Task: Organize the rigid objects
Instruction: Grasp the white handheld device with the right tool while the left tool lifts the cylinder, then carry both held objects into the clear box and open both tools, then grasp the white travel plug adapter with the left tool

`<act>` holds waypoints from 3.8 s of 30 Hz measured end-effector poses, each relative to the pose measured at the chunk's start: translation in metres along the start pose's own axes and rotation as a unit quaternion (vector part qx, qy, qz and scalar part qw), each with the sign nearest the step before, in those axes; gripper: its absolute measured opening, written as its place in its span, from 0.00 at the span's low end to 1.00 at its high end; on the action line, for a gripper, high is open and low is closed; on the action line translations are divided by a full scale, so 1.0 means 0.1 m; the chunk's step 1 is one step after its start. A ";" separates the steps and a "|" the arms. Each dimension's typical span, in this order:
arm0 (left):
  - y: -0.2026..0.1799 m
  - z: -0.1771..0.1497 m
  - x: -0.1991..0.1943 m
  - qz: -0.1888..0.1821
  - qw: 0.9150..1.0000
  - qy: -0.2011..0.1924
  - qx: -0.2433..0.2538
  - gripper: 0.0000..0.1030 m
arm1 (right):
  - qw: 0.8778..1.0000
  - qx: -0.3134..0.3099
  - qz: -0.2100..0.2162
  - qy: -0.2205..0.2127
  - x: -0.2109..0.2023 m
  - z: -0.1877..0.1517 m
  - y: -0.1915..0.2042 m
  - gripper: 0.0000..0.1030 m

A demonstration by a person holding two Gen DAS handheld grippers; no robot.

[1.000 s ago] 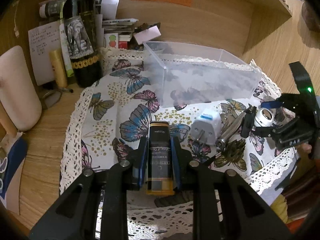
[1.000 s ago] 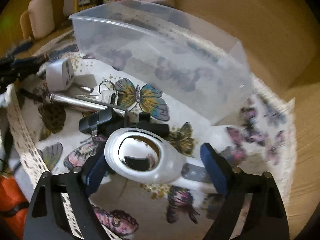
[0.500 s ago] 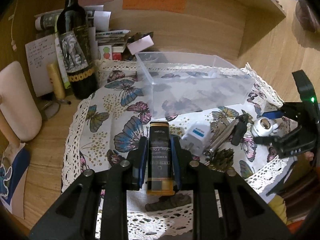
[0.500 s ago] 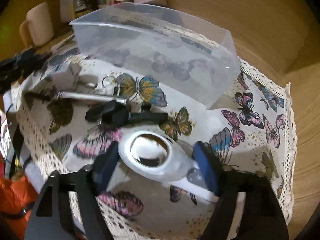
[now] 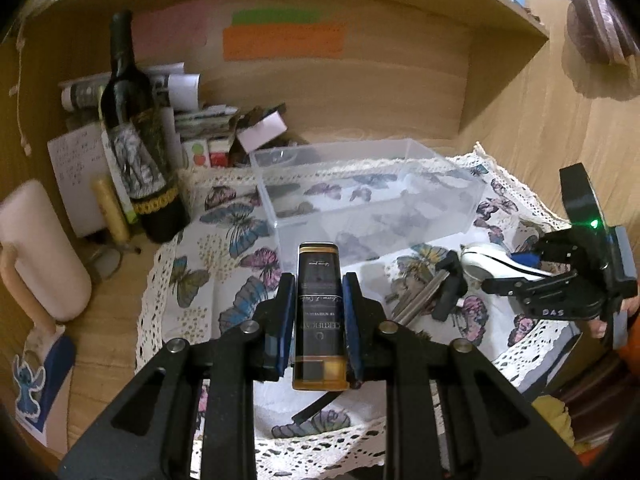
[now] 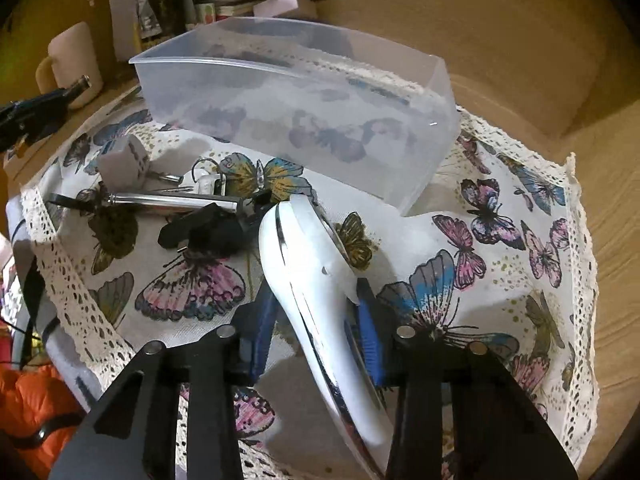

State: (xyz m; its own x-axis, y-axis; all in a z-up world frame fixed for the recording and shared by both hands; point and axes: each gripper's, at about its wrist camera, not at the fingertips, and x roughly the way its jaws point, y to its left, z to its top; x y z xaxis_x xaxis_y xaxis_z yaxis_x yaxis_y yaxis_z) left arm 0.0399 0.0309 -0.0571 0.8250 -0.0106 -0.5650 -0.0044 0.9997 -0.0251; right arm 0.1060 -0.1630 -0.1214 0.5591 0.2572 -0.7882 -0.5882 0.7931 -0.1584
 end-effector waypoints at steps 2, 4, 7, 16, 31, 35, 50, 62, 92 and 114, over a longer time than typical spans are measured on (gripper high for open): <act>-0.04 0.05 -0.01 0.002 1.000 -0.006 0.005 0.22 | 1.000 0.017 -0.009 -0.015 -0.03 -0.01 -0.03 0.33; -0.06 0.11 -0.01 0.002 1.000 -0.009 0.007 0.22 | 0.999 0.035 -0.011 -0.037 -0.14 0.00 -0.10 0.33; -0.08 0.24 0.01 0.008 1.000 -0.017 0.011 0.22 | 0.995 0.051 -0.022 -0.079 -0.40 0.01 -0.18 0.33; -0.03 0.72 0.13 -0.005 0.999 -0.036 0.002 0.22 | 0.980 0.081 -0.027 -0.181 -0.86 0.45 -0.42 0.33; 0.16 1.11 0.95 -0.018 0.999 0.029 -0.012 0.22 | 0.984 0.054 -0.008 -0.169 -0.29 1.47 -0.42 0.33; 0.19 1.10 1.21 -0.017 0.998 0.055 -0.013 0.22 | 0.990 0.039 0.003 -0.138 0.02 1.62 -0.37 0.33; 0.21 1.02 1.67 -0.016 0.995 0.100 -0.005 0.22 | 0.998 -0.043 0.031 -0.026 0.76 1.77 -0.06 0.33; 0.20 1.04 1.55 -0.009 0.996 0.089 -0.001 0.24 | 0.999 -0.037 0.008 -0.016 0.72 1.77 -0.04 0.34; 0.21 0.63 0.18 0.005 1.000 -0.023 0.004 0.98 | 0.986 0.053 -0.049 -0.153 -0.65 0.86 0.05 0.80; -0.04 -0.03 0.67 -0.059 0.993 0.103 0.028 0.68 | 0.996 0.036 0.045 -0.066 -0.06 0.28 0.43 0.65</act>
State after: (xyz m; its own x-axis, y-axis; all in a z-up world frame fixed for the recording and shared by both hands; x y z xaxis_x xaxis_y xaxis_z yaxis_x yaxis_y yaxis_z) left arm 0.0932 0.0257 -0.0972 0.6850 -0.1275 -0.7173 0.1218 0.9908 -0.0598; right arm 0.0936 -0.1148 -0.1063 0.5801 0.3963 -0.7117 -0.5986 0.7999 -0.0425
